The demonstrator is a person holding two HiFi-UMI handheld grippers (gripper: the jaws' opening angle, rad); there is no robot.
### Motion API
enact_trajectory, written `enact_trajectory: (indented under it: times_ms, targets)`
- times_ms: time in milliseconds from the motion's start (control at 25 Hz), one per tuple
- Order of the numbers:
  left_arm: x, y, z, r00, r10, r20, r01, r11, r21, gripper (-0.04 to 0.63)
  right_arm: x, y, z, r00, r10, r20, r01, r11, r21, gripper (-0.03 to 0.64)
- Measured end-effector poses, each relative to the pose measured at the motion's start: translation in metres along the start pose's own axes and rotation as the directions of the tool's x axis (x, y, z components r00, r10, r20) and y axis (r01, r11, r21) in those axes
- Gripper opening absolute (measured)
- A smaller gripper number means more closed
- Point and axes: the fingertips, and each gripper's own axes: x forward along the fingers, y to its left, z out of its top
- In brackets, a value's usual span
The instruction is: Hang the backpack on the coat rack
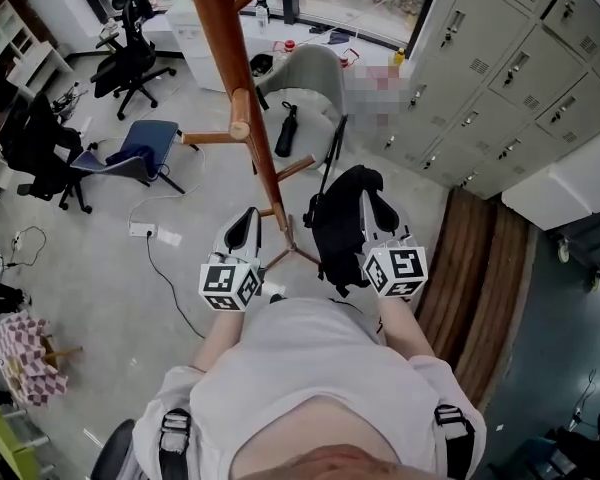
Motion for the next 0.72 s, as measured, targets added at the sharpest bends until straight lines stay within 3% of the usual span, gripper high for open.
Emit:
enact_trajectory:
  times_ms: [720]
  targets:
    - [-0.027, 0.030, -0.007, 0.996, 0.093, -0.015, -0.093, 0.995, -0.025, 0.012, 0.077, 0.044, 0.013, 0.982, 0.186, -0.026, -0.187, 0.979, -0.085, 0.011]
